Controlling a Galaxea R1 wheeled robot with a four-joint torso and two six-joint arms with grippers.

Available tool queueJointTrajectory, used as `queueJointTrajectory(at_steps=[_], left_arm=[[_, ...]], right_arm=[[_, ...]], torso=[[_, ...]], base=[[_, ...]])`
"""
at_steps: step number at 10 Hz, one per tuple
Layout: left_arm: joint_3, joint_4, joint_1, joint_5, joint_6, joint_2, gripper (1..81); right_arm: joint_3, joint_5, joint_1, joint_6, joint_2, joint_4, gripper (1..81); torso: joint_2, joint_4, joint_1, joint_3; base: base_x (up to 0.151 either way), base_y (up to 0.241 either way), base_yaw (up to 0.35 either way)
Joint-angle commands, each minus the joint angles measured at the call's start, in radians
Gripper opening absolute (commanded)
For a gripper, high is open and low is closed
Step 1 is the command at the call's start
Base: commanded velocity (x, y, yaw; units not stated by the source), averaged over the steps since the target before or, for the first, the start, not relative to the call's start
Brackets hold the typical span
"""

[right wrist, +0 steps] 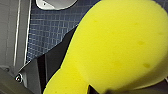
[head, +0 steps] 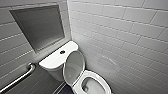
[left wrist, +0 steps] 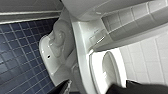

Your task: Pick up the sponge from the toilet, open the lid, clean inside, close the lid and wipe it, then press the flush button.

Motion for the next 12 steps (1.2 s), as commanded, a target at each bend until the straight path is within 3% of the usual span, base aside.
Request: queueJointTrajectory(at_steps=[1,4,8,9,12], left_arm=[[-0.116,0.399,0.116,0.002,-0.001,0.071,81.1],[-0.132,0.558,0.213,0.180,0.001,0.204,81.1],[-0.141,0.587,0.276,0.429,0.002,0.306,81.1],[-0.162,0.587,0.295,0.463,0.004,0.333,81.1],[-0.216,0.589,0.344,0.467,0.007,0.384,81.1]], right_arm=[[-0.002,-0.023,-0.003,-0.005,-0.022,-0.026,1.0],[-0.010,-0.017,-0.003,-0.008,-0.017,-0.023,1.0],[-0.016,-0.017,-0.006,-0.010,-0.010,-0.024,1.0],[-0.017,-0.020,-0.008,-0.011,-0.008,-0.026,1.0],[-0.042,-0.030,-0.014,-0.011,0.001,-0.026,1.0]], torso=[[0.000,0.000,0.000,0.000],[0.000,0.000,0.000,0.000],[0.000,0.000,0.000,0.001],[0.000,0.000,0.000,0.001],[0.000,0.000,0.000,0.001]], base=[[0.000,0.000,0.000],[0.000,0.000,0.000],[0.000,0.000,0.000],[0.000,0.000,0.000],[0.000,0.000,0.000]])
